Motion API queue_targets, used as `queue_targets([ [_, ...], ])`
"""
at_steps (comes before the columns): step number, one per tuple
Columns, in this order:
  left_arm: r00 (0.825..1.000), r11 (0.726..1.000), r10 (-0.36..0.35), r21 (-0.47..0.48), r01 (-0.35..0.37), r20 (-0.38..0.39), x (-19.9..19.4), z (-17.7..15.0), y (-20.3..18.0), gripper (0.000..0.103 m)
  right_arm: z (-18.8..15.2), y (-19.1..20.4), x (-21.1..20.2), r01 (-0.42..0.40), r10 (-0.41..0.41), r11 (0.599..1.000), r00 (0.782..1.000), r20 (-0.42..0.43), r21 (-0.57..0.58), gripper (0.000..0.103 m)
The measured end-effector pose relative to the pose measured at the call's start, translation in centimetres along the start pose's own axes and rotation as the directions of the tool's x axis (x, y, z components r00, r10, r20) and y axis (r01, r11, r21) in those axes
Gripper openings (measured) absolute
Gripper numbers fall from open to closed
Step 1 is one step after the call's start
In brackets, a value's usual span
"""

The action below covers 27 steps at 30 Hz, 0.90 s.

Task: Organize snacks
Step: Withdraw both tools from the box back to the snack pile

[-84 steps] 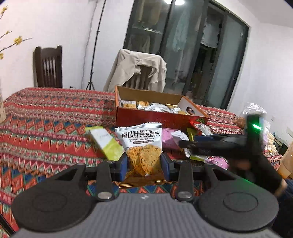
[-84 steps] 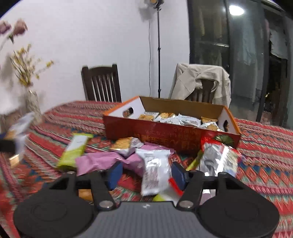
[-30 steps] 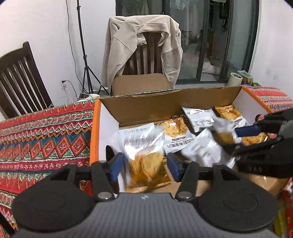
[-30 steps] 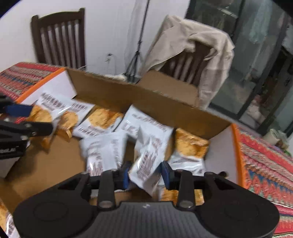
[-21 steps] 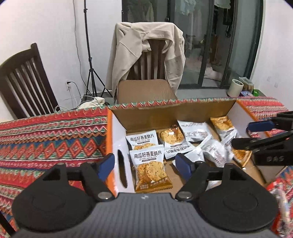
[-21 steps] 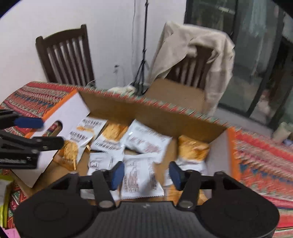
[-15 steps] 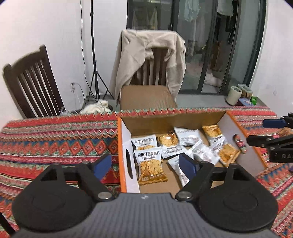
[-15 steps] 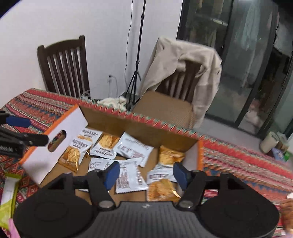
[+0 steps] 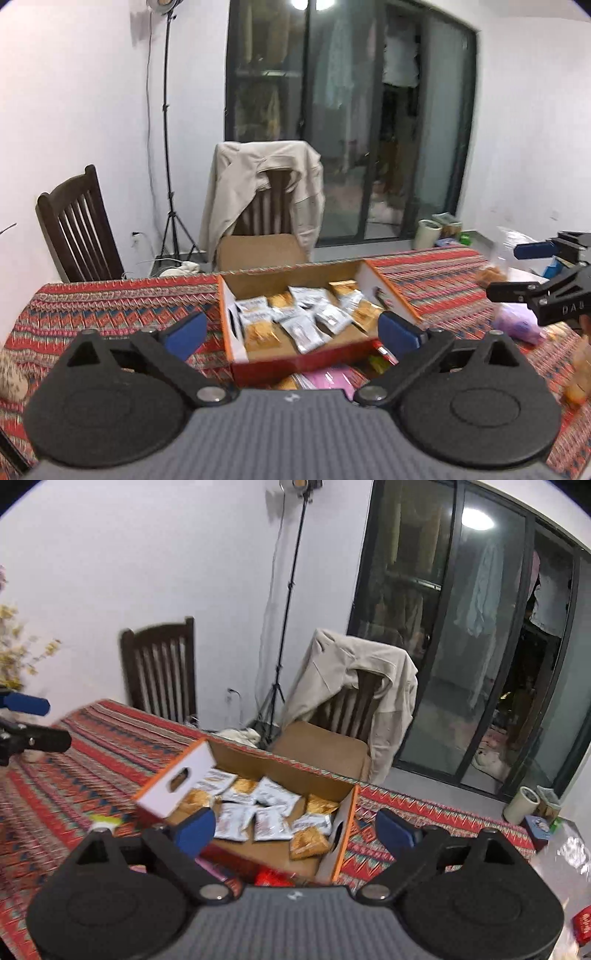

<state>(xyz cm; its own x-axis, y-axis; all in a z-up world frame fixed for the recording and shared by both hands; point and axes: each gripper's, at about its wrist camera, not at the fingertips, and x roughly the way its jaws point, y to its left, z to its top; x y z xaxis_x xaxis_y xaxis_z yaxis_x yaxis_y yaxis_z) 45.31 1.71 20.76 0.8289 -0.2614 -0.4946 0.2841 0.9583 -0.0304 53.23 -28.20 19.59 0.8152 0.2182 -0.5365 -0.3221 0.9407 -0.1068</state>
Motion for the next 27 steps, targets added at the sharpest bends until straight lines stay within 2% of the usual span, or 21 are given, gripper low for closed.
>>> queue_targets([
  [2,0.999,1.000,-0.018,0.023,0.017,0.026,-2.8,-2.3,-1.1,0.103,-1.9,0.3,-3.0,-0.025,0.024,1.000,0.999,0.028,0.018,0.102],
  [8,0.994,0.999,-0.005,0.048,0.000,0.108,-8.8,-9.2,-3.7,0.103,-8.3,1.6,-9.7,-0.088,0.082,0.995,0.991,0.104,0.055,0.103],
  [12,0.984,0.994,0.087,0.048,-0.095,0.158,-10.7,-13.6,-4.9,0.103,-12.5,3.1,-12.6,-0.116,0.105,0.990,0.986,0.128,0.075,0.103],
  [16,0.985,0.993,0.121,-0.021,-0.119,0.123,-11.7,-18.3,-5.1,0.103,-16.8,4.9,-15.2,-0.076,0.067,0.996,0.982,0.177,0.046,0.103],
  [21,0.987,0.986,0.148,-0.091,-0.142,0.055,-12.8,-23.7,-4.8,0.103,-23.1,6.9,-16.4,-0.054,0.041,0.995,0.988,0.149,0.086,0.103],
  [24,0.987,0.982,0.161,-0.100,-0.158,0.022,-12.9,-25.8,-4.3,0.103,-26.8,8.4,-16.5,-0.038,0.025,0.993,0.992,0.123,0.110,0.103],
  [27,0.985,0.982,0.175,-0.081,-0.174,0.007,-12.3,-26.6,-4.2,0.103,-29.9,9.8,-16.0,-0.042,0.026,0.990,0.992,0.122,0.135,0.103],
])
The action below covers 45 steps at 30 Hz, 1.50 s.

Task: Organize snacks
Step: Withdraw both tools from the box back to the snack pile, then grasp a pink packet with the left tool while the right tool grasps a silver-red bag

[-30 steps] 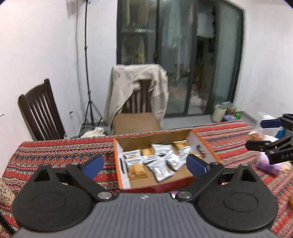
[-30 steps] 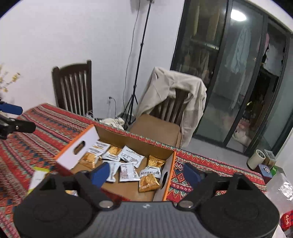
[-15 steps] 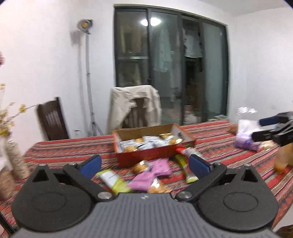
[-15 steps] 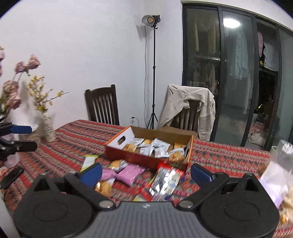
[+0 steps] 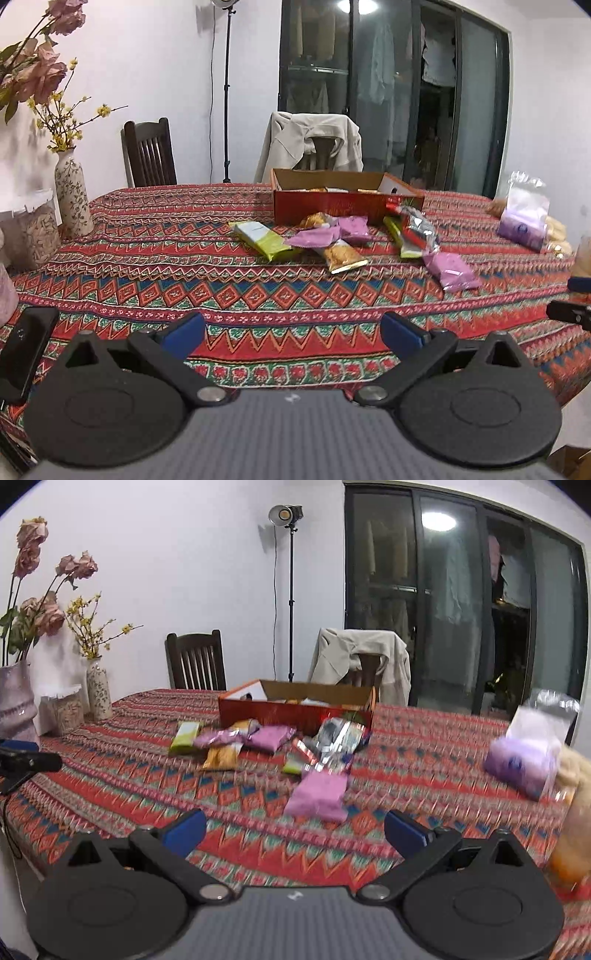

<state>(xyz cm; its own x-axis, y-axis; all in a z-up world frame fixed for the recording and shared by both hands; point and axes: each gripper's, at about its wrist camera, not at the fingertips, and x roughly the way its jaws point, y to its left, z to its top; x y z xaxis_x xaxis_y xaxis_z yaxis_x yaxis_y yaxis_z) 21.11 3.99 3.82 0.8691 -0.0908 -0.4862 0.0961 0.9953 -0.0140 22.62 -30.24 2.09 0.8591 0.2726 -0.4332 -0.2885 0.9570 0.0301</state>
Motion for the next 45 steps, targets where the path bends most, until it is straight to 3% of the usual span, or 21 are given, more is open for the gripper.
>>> queue_targets([
  [5,1.000,1.000,-0.021,-0.001,0.021,-0.009,1.3,0.1,0.2,0.103,-2.2,0.1,1.5,0.006,-0.005,1.000,0.999,-0.047,0.029,0.103],
  [8,0.999,0.999,-0.043,-0.010,0.043,-0.021,2.6,0.5,0.3,0.103,-2.1,-0.2,2.4,0.043,-0.042,0.999,0.997,-0.063,0.014,0.103],
  [12,0.996,0.996,-0.085,-0.021,0.085,-0.034,5.3,1.8,0.5,0.103,-1.5,-0.7,3.7,0.036,-0.034,0.998,0.998,-0.056,0.042,0.103],
  [20,0.979,0.980,-0.196,0.033,0.198,-0.054,14.9,6.7,0.5,0.103,1.4,-3.2,10.1,0.020,-0.006,0.985,0.997,-0.083,0.173,0.103],
  [24,0.962,0.963,-0.263,0.046,0.267,-0.075,19.6,9.8,0.4,0.102,3.7,-5.0,14.7,0.024,-0.001,0.967,0.996,-0.091,0.252,0.101],
  [27,0.952,0.951,-0.287,0.091,0.296,-0.107,23.8,11.2,-0.2,0.090,6.0,-6.4,18.7,0.006,0.014,0.957,0.998,-0.067,0.291,0.101],
  [29,0.946,0.950,-0.278,0.096,0.296,-0.168,26.4,11.6,-0.5,0.074,7.5,-7.3,21.7,-0.005,0.027,0.948,0.997,-0.066,0.318,0.099],
  [34,0.913,0.940,-0.328,0.016,0.342,-0.243,30.2,11.6,0.5,0.074,9.3,-8.4,28.1,0.011,0.022,0.943,0.995,-0.094,0.333,0.094],
  [38,0.894,0.931,-0.362,-0.048,0.363,-0.265,31.8,11.0,1.1,0.068,9.2,-8.8,30.9,0.023,0.014,0.937,0.994,-0.105,0.350,0.080],
  [39,0.890,0.928,-0.368,-0.053,0.368,-0.268,31.9,10.9,1.0,0.064,9.0,-9.0,31.0,0.027,0.010,0.937,0.995,-0.104,0.350,0.071],
  [45,0.893,0.924,-0.381,-0.064,0.377,-0.239,30.7,11.4,1.1,0.061,8.5,-9.4,31.2,0.001,0.037,0.937,0.994,-0.103,0.351,0.050],
])
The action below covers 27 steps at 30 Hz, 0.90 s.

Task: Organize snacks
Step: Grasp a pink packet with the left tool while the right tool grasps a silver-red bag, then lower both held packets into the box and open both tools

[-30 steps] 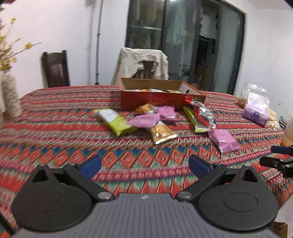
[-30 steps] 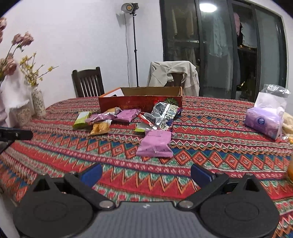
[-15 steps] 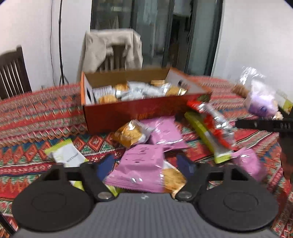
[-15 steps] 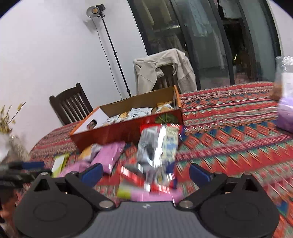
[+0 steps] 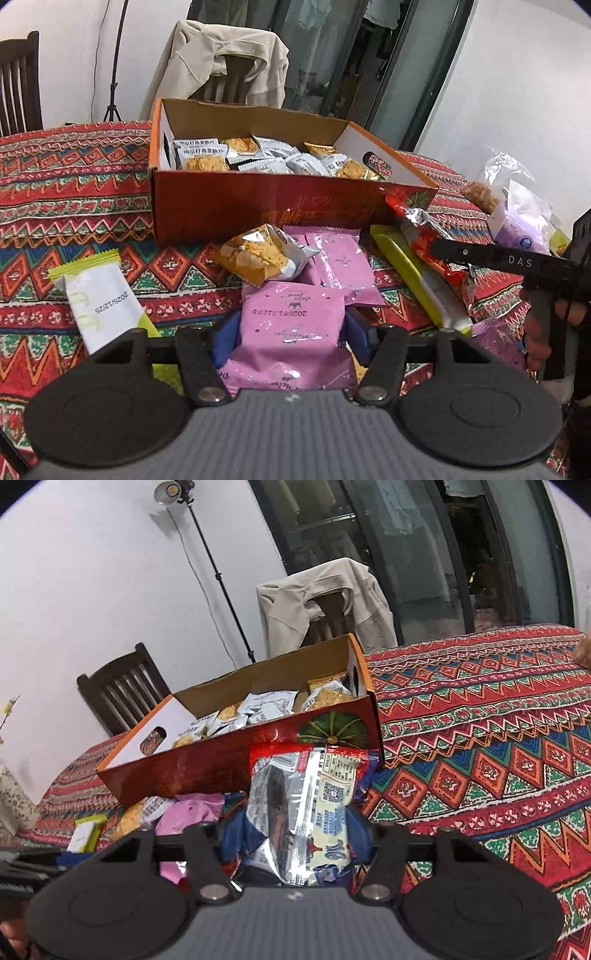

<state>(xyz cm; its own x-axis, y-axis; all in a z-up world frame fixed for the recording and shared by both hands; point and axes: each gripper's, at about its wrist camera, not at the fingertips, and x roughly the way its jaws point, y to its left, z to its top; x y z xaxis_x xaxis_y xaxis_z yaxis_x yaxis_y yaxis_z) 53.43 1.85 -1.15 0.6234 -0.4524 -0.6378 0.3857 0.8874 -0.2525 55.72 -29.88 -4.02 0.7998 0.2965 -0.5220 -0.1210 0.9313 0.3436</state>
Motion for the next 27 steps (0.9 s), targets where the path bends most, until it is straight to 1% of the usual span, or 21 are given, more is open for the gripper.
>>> queue_targets([
  [3,0.999,0.999,0.037,0.004,-0.037,0.018,-1.6,-0.4,-0.7,0.061,0.0,0.1,-0.4,-0.011,0.011,1.000,1.000,0.008,0.007,0.048],
  [5,0.998,0.999,0.043,-0.016,-0.043,0.040,-3.6,-1.2,-1.1,0.061,0.0,0.3,-1.3,-0.018,0.018,1.000,1.000,0.020,0.000,0.047],
  [7,0.996,0.998,0.057,-0.039,-0.054,0.073,-6.1,-2.5,-1.6,0.061,-0.2,1.1,-2.6,-0.004,0.005,0.999,0.999,0.044,-0.032,0.047],
  [10,0.984,0.991,0.112,-0.090,-0.101,0.137,-10.1,-4.7,-2.4,0.061,-0.8,2.7,-5.5,-0.009,0.015,0.996,0.997,0.077,-0.086,0.047],
  [13,0.970,0.981,0.158,-0.144,-0.133,0.185,-13.4,-6.8,-3.2,0.061,-2.4,4.4,-9.3,-0.034,0.047,0.991,0.994,0.100,-0.129,0.047],
  [16,0.955,0.972,0.204,-0.156,-0.173,0.214,-15.9,-8.6,-4.3,0.061,-4.6,5.8,-13.0,-0.056,0.070,0.988,0.993,0.097,-0.147,0.047],
  [18,0.952,0.971,0.218,-0.145,-0.190,0.216,-16.9,-9.2,-4.9,0.061,-6.0,6.6,-14.8,-0.073,0.088,0.985,0.992,0.089,-0.159,0.047],
  [21,0.953,0.972,0.215,-0.139,-0.189,0.213,-17.7,-9.6,-5.2,0.061,-7.8,7.6,-16.9,-0.086,0.100,0.981,0.993,0.069,-0.176,0.047],
  [24,0.953,0.974,0.206,-0.142,-0.177,0.224,-18.0,-9.8,-5.7,0.061,-8.7,8.3,-18.1,-0.094,0.107,0.977,0.992,0.060,-0.191,0.047],
  [27,0.953,0.977,0.194,-0.133,-0.167,0.234,-18.2,-9.8,-6.0,0.061,-9.0,8.5,-18.9,-0.077,0.092,0.976,0.993,0.068,-0.202,0.047],
])
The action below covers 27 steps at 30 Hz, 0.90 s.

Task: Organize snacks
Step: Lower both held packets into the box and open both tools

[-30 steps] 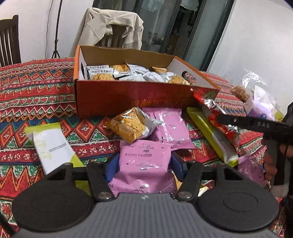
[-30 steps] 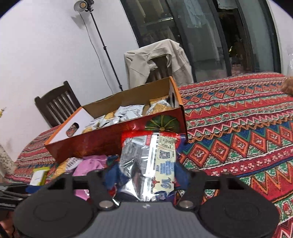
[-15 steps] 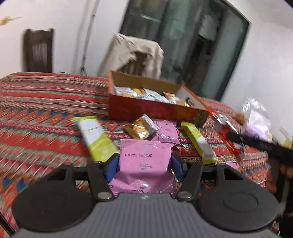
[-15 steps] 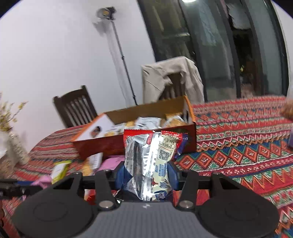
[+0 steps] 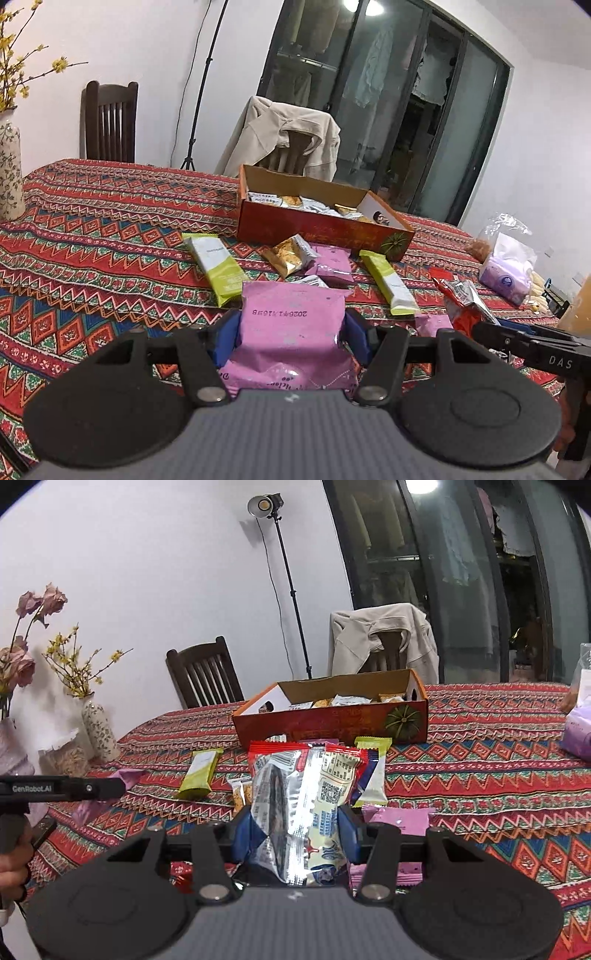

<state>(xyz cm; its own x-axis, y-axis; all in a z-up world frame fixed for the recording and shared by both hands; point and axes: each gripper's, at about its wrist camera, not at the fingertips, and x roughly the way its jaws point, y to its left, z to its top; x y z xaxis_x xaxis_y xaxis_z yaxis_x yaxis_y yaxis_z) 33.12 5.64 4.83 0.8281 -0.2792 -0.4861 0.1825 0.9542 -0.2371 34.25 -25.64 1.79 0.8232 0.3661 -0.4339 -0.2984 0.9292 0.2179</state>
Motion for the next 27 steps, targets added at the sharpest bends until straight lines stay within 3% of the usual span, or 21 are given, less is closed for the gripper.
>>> queue_targets([
  [4,1.000,1.000,-0.017,0.014,0.017,0.020,-0.1,1.1,-0.1,0.061,0.2,0.1,-0.7,0.001,-0.001,1.000,1.000,0.015,0.002,0.047],
  [8,0.998,0.997,-0.020,0.071,0.015,0.067,2.1,5.6,-0.6,0.061,2.7,-0.5,-0.4,0.002,0.000,0.999,0.999,0.053,-0.039,0.047],
  [14,0.996,0.984,-0.024,0.177,0.009,0.080,9.3,14.0,-1.7,0.061,12.0,-3.8,3.7,-0.018,0.024,0.998,0.995,0.098,-0.059,0.047],
  [20,0.997,0.988,0.053,0.143,-0.061,0.054,18.5,19.2,-1.5,0.061,20.1,-8.4,13.1,-0.106,0.108,0.993,0.994,-0.034,0.060,0.047],
  [24,0.992,0.986,0.124,0.115,-0.122,-0.015,24.4,19.6,-0.4,0.061,21.7,-8.5,19.2,0.017,-0.020,0.999,0.995,-0.093,-0.030,0.047],
  [27,0.989,0.985,0.144,0.104,-0.139,-0.043,27.4,18.7,0.3,0.061,21.4,-8.8,23.7,0.113,-0.128,0.987,0.983,-0.132,-0.116,0.047],
])
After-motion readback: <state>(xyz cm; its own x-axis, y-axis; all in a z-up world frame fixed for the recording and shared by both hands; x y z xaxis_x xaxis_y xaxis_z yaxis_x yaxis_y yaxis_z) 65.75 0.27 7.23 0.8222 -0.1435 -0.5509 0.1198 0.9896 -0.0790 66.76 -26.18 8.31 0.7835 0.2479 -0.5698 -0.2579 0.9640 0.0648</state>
